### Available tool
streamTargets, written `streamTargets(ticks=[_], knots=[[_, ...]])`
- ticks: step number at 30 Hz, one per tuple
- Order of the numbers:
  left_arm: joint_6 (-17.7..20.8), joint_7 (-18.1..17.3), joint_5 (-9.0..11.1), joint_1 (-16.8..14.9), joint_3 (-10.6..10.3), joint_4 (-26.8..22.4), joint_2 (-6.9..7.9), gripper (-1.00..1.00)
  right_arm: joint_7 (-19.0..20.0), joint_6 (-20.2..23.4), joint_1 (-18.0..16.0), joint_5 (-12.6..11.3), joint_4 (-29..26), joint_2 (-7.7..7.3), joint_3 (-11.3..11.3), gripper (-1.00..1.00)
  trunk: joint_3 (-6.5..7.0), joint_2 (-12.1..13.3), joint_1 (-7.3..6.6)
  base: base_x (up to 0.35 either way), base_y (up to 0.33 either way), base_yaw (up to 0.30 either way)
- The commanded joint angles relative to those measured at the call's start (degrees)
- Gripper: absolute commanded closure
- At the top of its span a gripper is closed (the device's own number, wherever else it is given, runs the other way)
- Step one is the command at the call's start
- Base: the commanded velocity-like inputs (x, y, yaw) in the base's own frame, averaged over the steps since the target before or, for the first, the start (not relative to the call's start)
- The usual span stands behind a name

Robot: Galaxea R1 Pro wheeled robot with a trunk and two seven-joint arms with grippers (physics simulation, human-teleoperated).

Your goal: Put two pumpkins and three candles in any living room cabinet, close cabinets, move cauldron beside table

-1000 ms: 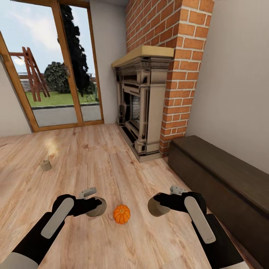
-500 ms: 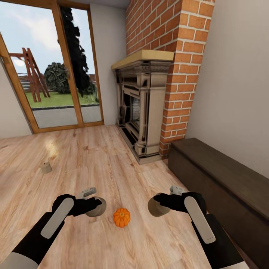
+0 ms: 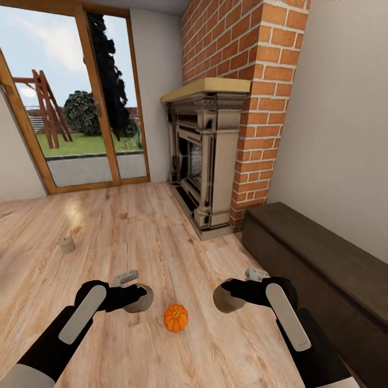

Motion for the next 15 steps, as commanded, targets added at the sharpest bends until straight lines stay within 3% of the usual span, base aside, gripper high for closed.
streamTargets(ticks=[1,15], knots=[[0.02,0.64,0.58,-0.05,-0.13,-0.06,0.08,1.00,-0.59,0.08,-0.04,-0.54,-0.04,-0.05,0.11,1.00,0.12,0.39,-0.23,0.000,0.000,0.000],[0.02,0.64,0.58,-0.04,-0.08,-0.06,0.22,1.00,-0.57,0.07,-0.04,-0.55,-0.05,-0.05,0.11,1.00,2.39,6.00,-3.31,0.000,0.000,0.000]])
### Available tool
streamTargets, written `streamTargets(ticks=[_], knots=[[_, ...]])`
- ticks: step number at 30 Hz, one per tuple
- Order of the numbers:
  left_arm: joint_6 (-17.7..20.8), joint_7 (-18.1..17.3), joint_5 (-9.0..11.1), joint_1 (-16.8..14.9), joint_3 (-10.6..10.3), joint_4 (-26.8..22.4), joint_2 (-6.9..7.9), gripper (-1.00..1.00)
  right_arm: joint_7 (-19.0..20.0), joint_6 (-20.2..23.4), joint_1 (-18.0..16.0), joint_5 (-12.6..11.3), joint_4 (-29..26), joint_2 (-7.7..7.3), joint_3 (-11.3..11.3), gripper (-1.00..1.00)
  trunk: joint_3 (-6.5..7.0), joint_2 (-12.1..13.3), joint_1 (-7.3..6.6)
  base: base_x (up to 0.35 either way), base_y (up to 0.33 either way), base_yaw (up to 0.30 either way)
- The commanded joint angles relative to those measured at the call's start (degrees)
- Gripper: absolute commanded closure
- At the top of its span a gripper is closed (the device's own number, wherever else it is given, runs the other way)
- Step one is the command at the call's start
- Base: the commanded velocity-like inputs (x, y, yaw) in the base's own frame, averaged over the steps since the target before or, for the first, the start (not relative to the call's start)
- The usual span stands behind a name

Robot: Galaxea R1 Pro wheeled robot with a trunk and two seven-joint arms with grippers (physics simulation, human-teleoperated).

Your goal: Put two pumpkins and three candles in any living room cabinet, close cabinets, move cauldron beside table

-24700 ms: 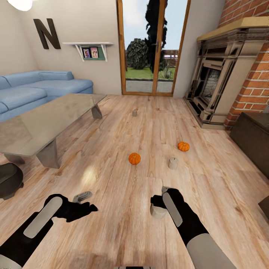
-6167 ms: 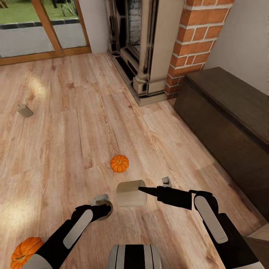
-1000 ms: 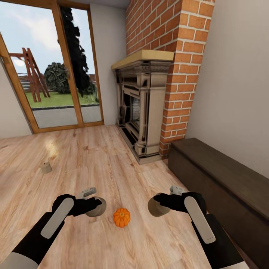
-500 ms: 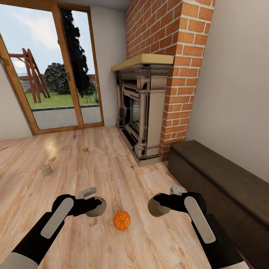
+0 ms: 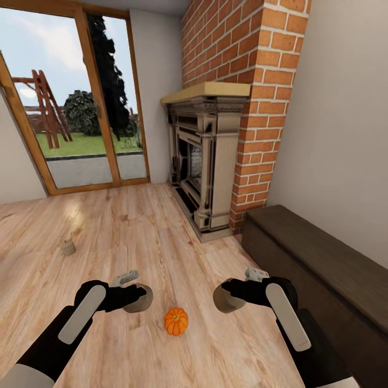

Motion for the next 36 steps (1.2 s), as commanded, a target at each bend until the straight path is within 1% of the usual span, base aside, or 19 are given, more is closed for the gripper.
streamTargets(ticks=[1,30,36], knots=[[0.01,0.63,0.57,-0.03,-0.12,-0.06,0.05,1.00,-0.59,0.07,-0.05,-0.54,-0.04,-0.05,0.11,1.00,0.10,0.39,-0.23,0.000,0.000,0.000],[0.01,0.63,0.57,-0.06,-0.09,-0.06,0.21,1.00,-0.47,0.08,-0.05,-0.54,-0.02,-0.05,0.11,1.00,5.21,12.02,-6.60,0.000,0.000,0.000],[0.01,0.63,0.57,-0.05,-0.09,-0.06,0.15,1.00,-0.40,0.00,-0.05,-0.57,0.06,0.03,0.18,1.00,6.29,14.43,-7.92,-0.051,0.000,0.000]])
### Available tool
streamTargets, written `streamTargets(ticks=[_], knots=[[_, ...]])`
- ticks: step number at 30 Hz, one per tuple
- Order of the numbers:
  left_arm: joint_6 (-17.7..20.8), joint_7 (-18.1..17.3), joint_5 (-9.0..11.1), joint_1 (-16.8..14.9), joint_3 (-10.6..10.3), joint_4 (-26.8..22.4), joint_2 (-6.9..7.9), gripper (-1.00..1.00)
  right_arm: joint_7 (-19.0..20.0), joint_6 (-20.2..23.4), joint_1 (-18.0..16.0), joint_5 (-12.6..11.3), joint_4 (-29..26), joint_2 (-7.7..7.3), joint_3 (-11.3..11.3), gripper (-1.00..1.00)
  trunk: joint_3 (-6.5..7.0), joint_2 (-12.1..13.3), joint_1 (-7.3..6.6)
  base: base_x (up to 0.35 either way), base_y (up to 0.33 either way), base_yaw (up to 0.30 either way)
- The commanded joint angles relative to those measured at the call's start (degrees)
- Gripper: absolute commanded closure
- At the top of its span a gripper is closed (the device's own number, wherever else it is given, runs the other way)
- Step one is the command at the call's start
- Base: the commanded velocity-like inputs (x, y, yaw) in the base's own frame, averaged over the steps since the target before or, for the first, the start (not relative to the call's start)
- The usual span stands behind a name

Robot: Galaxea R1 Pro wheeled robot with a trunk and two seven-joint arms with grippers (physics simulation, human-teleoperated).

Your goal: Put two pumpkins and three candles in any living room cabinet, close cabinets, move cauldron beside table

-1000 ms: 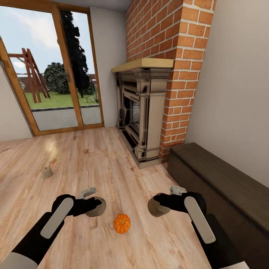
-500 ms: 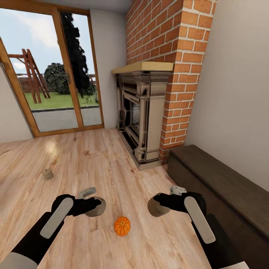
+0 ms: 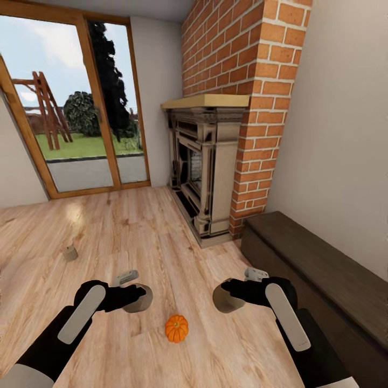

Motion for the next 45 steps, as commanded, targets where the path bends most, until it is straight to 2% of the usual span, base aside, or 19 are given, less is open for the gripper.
streamTargets(ticks=[1,23,45], knots=[[0.02,0.63,0.57,-0.05,-0.13,-0.06,0.05,1.00,-0.60,0.09,-0.05,-0.54,-0.05,-0.04,0.11,1.00,0.12,0.39,-0.24,-0.075,0.000,0.000],[0.02,0.63,0.57,-0.05,-0.13,-0.06,0.14,1.00,-0.64,0.16,-0.05,-0.58,-0.05,-0.04,0.11,1.00,3.96,9.21,-5.07,-0.095,0.000,-0.015],[0.02,0.63,0.57,-0.05,-0.11,-0.06,0.14,1.00,-0.64,0.18,-0.05,-0.58,-0.02,-0.04,0.09,1.00,7.40,18.03,-9.90,-0.022,0.000,-0.243]])
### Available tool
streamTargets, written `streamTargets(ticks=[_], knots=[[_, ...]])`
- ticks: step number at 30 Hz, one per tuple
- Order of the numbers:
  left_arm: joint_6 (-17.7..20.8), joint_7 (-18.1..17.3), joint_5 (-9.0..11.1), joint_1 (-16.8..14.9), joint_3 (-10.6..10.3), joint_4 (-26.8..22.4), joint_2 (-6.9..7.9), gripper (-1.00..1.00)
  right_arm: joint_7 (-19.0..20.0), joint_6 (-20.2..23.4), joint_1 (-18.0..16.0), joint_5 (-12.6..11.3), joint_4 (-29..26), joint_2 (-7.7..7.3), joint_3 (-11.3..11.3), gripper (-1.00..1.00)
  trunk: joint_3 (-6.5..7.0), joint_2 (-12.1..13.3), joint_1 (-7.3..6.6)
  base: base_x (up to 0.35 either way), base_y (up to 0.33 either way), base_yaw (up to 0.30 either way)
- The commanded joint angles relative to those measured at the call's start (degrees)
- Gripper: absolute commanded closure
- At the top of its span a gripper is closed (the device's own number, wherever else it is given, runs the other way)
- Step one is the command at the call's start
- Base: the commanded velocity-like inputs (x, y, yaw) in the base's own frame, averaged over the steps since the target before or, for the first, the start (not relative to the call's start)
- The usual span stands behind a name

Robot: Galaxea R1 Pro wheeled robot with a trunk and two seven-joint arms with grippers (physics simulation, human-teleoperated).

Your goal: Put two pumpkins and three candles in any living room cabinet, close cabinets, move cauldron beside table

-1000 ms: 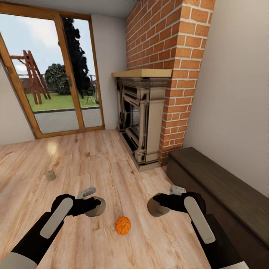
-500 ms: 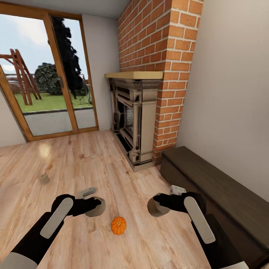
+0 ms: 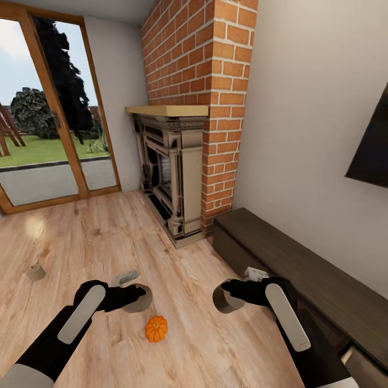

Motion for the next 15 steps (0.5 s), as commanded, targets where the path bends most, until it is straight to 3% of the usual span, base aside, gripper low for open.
streamTargets(ticks=[1,8,15], knots=[[-0.02,0.63,0.59,-0.04,-0.12,-0.09,0.06,1.00,-0.60,0.03,-0.07,-0.64,-0.05,-0.04,0.11,1.00,0.10,0.38,-0.24,-0.100,0.000,-0.261],[-0.02,0.63,0.58,-0.02,-0.05,-0.09,0.06,1.00,-0.55,0.03,-0.07,-0.64,-0.07,-0.04,0.09,1.00,1.19,3.19,-1.78,-0.165,0.024,-0.261],[-0.02,0.63,0.57,-0.04,-0.05,-0.09,0.06,1.00,-0.54,0.03,-0.07,-0.64,-0.07,-0.04,0.07,1.00,2.28,5.99,-3.31,-0.024,0.002,-0.261]])
